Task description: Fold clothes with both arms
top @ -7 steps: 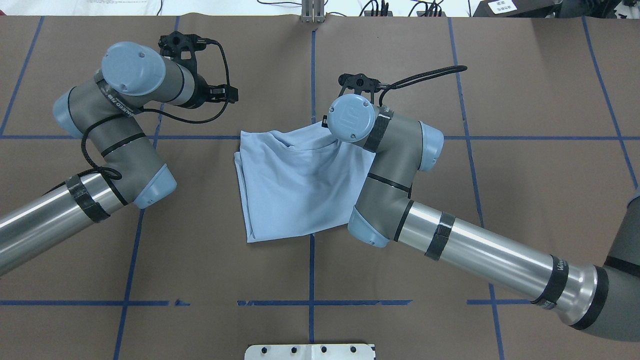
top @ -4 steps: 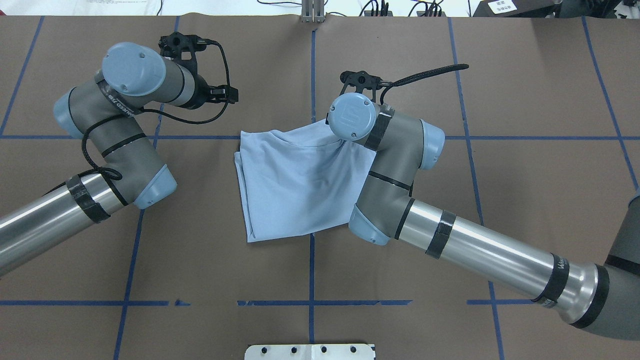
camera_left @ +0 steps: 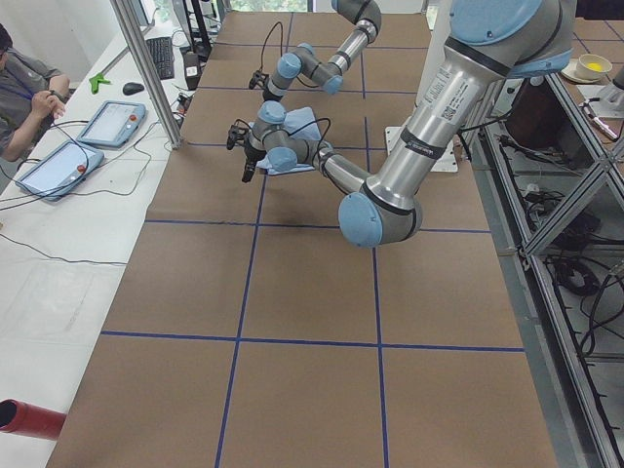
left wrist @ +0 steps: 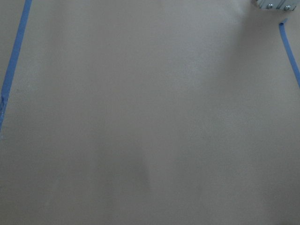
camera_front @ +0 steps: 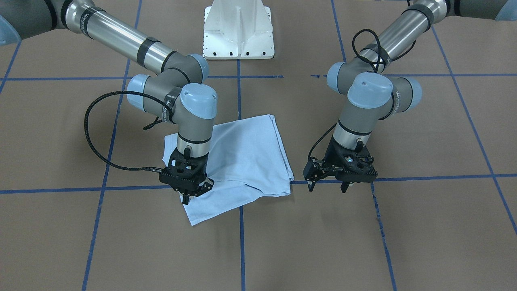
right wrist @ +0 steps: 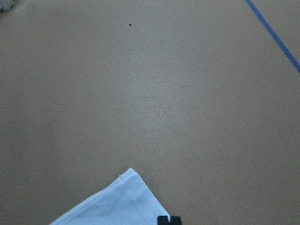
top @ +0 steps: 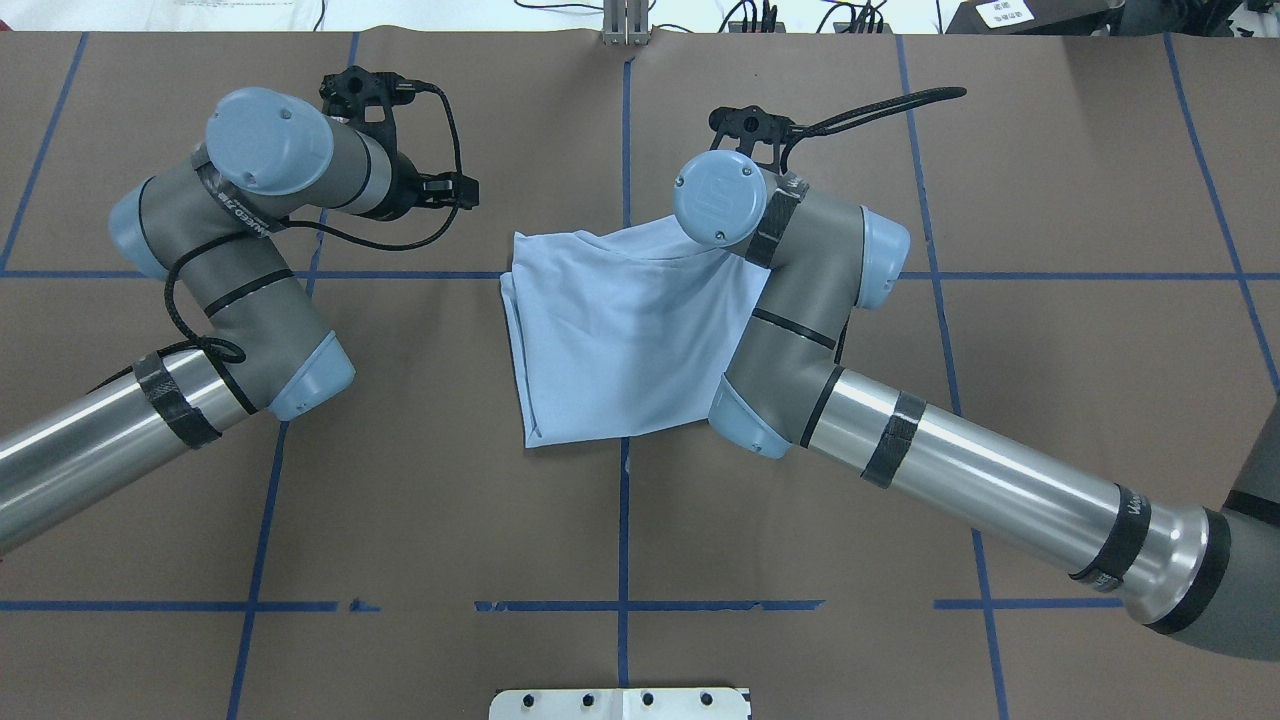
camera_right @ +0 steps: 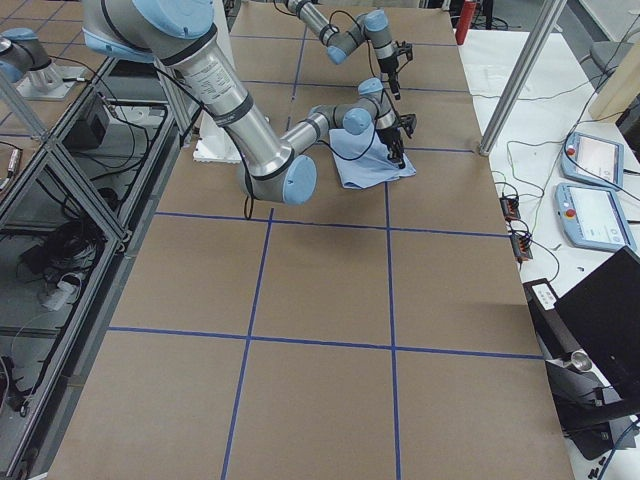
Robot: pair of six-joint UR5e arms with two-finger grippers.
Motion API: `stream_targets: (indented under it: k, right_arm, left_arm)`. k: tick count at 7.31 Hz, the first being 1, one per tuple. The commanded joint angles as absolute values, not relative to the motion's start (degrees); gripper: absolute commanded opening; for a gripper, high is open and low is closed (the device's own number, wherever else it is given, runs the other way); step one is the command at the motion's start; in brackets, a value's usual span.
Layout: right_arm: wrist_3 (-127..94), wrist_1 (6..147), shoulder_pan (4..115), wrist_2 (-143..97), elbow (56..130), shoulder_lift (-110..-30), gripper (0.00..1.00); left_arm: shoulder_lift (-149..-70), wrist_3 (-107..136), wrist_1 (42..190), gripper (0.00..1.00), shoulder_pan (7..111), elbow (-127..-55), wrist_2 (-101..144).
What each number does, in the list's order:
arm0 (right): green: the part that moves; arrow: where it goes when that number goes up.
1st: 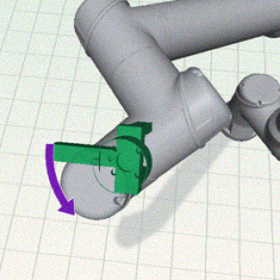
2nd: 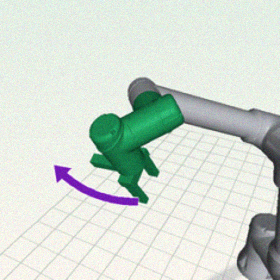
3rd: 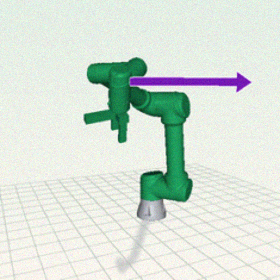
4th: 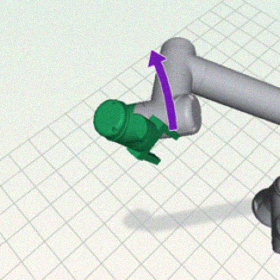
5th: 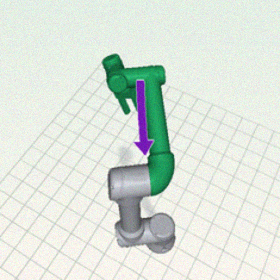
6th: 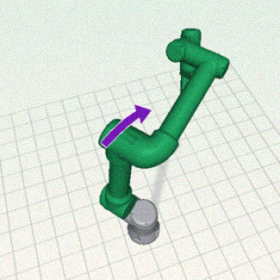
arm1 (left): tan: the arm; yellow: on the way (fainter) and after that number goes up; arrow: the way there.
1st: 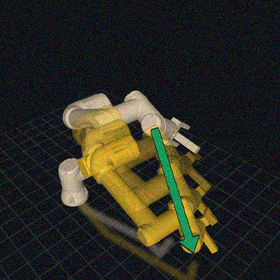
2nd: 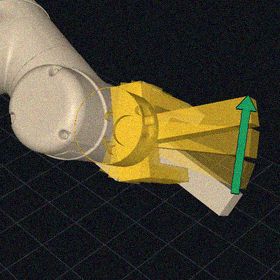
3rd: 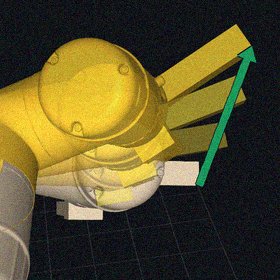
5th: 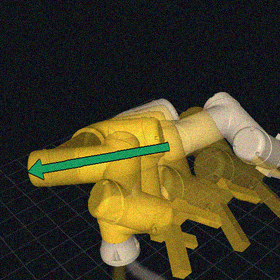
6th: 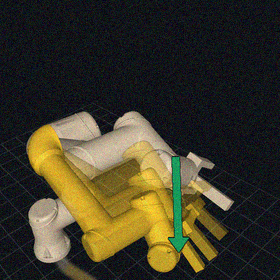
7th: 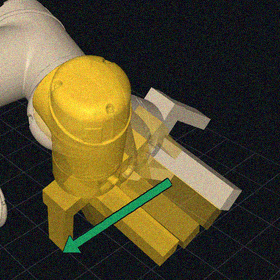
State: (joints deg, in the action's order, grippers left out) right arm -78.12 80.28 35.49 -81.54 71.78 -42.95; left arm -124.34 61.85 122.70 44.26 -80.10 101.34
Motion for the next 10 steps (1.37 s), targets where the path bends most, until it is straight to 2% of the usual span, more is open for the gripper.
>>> stream_targets:
  k: [1,2,3,6,8,10]
  right_arm:
    - [-76.7,80.7,35.5,-79.5,71.0,-43.2,0.0]
    - [-75.3,80.8,35.9,-79.2,70.9,-43.2,0.45]
    - [-71.9,80.3,35.9,-79.3,70.6,-43.1,0.99]
    - [-62.5,79.7,41.0,-92.3,71.4,-42.7,1.0]
    - [-54.5,80.0,46.8,-103.9,72.2,-43.8,1.0]
    - [-43.4,80.3,55.1,-114.4,81.2,-54.1,1.0]
  left_arm:
    - [-123.5,61.8,124.3,1.0,44.2,-80.2,101.3]
    - [-123.5,61.7,124.3,1.0,44.2,-80.2,101.3]
    - [-123.6,61.6,124.4,1.0,44.2,-80.2,101.4]
    - [-122.5,61.4,123.7,1.0,44.2,-82.9,101.6]
    - [-117.1,53.6,121.5,1.0,44.6,-90.7,103.6]
    - [-111.6,43.9,111.3,1.0,47.3,-102.8,104.1]
